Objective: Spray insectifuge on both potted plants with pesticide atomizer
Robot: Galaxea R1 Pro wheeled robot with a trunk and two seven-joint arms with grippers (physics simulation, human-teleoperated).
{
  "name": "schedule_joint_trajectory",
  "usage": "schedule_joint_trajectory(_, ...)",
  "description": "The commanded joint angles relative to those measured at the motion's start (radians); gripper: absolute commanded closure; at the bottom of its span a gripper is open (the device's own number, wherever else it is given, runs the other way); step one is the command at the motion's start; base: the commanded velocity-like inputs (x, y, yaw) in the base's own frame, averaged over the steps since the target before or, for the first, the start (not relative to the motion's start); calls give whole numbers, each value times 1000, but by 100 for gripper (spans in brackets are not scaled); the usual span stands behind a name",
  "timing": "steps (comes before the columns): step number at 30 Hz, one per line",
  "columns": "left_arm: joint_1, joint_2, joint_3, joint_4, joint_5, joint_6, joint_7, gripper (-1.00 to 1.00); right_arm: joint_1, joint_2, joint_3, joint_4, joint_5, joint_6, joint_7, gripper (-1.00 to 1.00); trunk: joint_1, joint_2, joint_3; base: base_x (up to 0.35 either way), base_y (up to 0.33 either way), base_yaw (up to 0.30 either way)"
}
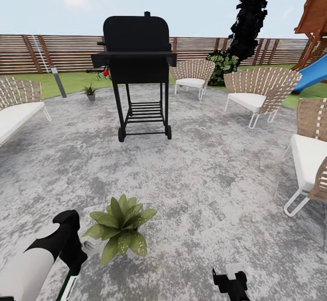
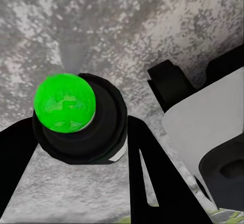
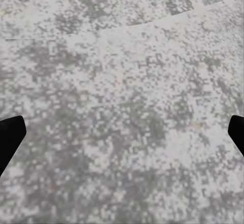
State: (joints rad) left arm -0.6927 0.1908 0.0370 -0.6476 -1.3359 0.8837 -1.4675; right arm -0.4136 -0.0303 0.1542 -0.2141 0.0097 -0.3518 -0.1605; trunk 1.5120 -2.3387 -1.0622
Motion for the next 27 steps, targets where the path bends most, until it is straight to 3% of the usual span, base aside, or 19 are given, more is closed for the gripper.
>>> schedule_joint_trajectory(1,0,-5,4,-5,-10,11,-3,100,-1,0,8,0,1,-1,-8,-100,0,0,-1,0,0,0)
schedule_joint_trajectory(6,-6,-18,3,-11,-8,14,2,100,-1,0,8,1,1,-1,-8,-100,0,0,-1,0,0,0)
schedule_joint_trajectory(12,-4,-15,3,-9,-9,14,7,100,-1,-1,8,1,2,-1,-8,-100,0,0,-1,0,0,0)
schedule_joint_trajectory(18,-2,-17,3,0,-9,14,95,100,-1,-2,8,1,4,0,-8,-100,0,0,-1,0,0,0)
schedule_joint_trajectory(27,22,-7,3,7,-9,9,110,100,-1,-2,8,1,4,0,-8,-100,0,0,-1,0,0,0)
